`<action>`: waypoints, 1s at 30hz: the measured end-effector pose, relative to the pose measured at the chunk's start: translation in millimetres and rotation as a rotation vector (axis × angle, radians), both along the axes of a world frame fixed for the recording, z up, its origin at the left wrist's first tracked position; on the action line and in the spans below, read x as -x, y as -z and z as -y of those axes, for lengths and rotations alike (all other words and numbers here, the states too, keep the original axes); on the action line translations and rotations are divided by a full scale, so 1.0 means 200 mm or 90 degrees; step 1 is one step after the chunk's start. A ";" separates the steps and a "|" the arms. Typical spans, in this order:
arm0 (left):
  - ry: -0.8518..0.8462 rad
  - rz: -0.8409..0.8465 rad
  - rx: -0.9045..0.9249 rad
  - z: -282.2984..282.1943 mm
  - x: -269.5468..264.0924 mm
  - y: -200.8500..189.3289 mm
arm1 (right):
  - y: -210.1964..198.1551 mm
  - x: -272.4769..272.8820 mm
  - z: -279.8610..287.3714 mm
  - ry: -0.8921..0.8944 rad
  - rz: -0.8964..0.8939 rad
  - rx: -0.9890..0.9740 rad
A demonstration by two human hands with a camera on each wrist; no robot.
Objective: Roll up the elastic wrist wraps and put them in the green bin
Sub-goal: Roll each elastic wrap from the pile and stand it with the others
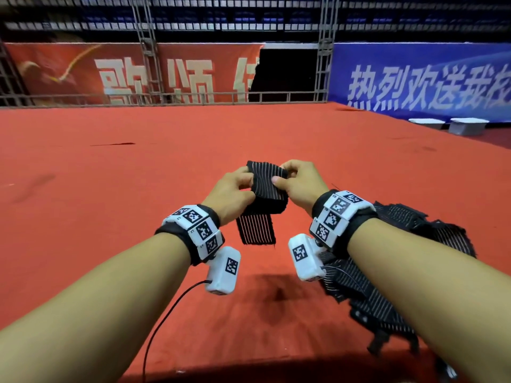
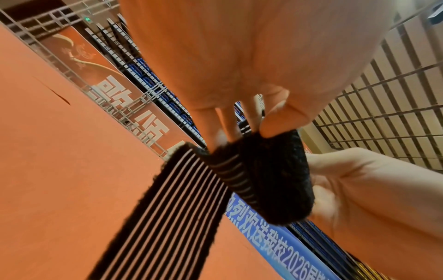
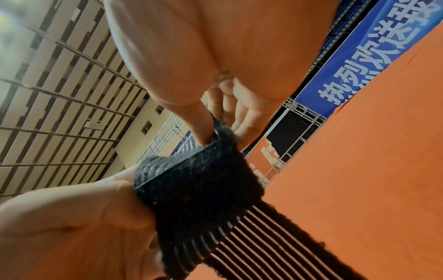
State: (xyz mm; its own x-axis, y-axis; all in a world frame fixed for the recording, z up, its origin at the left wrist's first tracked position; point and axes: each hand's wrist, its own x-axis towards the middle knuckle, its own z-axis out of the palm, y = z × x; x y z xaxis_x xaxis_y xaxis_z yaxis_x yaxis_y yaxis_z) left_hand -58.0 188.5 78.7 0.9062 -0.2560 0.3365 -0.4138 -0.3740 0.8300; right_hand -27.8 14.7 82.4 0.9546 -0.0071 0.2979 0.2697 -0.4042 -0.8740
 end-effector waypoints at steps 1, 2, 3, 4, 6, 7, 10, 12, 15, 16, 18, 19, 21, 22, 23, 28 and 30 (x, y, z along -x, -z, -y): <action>-0.009 -0.017 0.008 -0.01 0.01 -0.01 | 0.00 0.01 -0.01 0.003 0.016 0.010; -0.017 -0.035 0.025 -0.01 0.01 -0.01 | -0.01 0.02 -0.02 0.005 0.029 0.014; -0.025 -0.058 0.039 -0.02 0.02 -0.01 | -0.01 0.03 -0.02 0.006 0.044 0.014; -0.027 -0.076 0.054 -0.03 0.03 -0.02 | -0.01 0.04 -0.03 0.006 0.053 0.013; -0.018 -0.101 0.083 -0.03 0.06 -0.05 | -0.02 0.06 -0.04 -0.004 0.065 0.012; -0.018 -0.104 0.099 -0.03 0.07 -0.06 | -0.02 0.07 -0.04 -0.014 0.069 0.009; -0.049 -0.095 0.158 -0.04 0.08 -0.08 | -0.05 0.10 -0.06 -0.052 0.067 -0.011; -0.083 -0.082 0.163 -0.06 0.09 -0.09 | -0.06 0.13 -0.07 -0.073 0.075 -0.026; -0.099 -0.041 0.133 -0.07 0.10 -0.09 | -0.07 0.17 -0.09 -0.093 0.089 -0.029; -0.096 -0.032 0.124 -0.08 0.10 -0.08 | -0.08 0.18 -0.09 -0.095 0.093 -0.023; -0.074 -0.008 0.101 -0.10 0.11 -0.08 | -0.08 0.19 -0.08 -0.098 0.101 -0.015; -0.065 0.002 0.082 -0.10 0.10 -0.08 | -0.09 0.19 -0.08 -0.099 0.106 -0.006; -0.051 0.003 0.047 -0.10 0.10 -0.07 | -0.10 0.19 -0.06 -0.103 0.114 0.024; -0.048 -0.005 0.036 -0.09 0.10 -0.08 | -0.10 0.18 -0.05 -0.108 0.112 0.029; -0.055 -0.017 0.027 -0.08 0.10 -0.08 | -0.10 0.18 -0.05 -0.118 0.109 0.021; -0.117 -0.055 0.073 -0.07 0.08 -0.08 | -0.11 0.20 -0.04 -0.160 0.126 -0.032; -0.135 -0.042 0.143 -0.07 0.08 -0.09 | -0.10 0.20 -0.04 -0.172 0.127 -0.044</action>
State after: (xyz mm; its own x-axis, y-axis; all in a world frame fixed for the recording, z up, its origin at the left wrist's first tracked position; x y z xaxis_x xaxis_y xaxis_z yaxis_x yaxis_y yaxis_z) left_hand -74.9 201.6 96.5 0.9531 0.0149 0.3024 -0.2892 -0.2506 0.9239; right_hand -67.8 22.7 101.6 0.8475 0.2117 0.4868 0.5277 -0.2363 -0.8159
